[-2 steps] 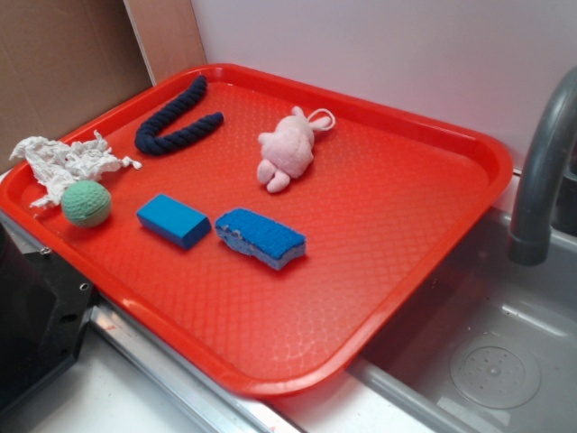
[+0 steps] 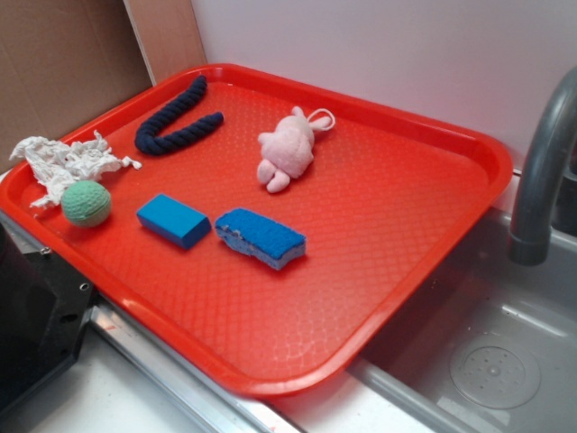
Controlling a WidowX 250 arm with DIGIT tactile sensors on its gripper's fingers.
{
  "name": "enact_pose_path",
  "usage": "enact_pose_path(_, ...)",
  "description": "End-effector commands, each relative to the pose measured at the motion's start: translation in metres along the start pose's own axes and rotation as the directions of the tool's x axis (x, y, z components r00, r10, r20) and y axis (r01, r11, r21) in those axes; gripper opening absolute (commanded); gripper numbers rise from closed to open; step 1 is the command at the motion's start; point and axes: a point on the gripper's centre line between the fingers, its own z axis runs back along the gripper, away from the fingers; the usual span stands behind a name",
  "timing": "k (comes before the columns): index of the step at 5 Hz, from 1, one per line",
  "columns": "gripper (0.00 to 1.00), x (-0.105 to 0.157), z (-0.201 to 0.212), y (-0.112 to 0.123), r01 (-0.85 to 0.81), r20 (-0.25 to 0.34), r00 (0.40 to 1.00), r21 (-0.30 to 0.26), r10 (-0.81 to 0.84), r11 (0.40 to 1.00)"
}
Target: Grab the blue sponge.
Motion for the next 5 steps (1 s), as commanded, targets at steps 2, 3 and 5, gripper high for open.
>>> enact_pose_path(2, 1.0, 0.069, -0.108, -0.051, 0.679, -0.04, 0.733, -0.03, -0.679, 0.734)
enact_pose_path(3, 1.0, 0.07, -0.131, -0.06, 0.842, -0.061, 0.539, 0.013, -0.84, 0.54)
enact_pose_path(5, 1.0, 0.066, -0.142, -0.062, 0.916, -0.049, 0.401, -0.006, -0.915, 0.402)
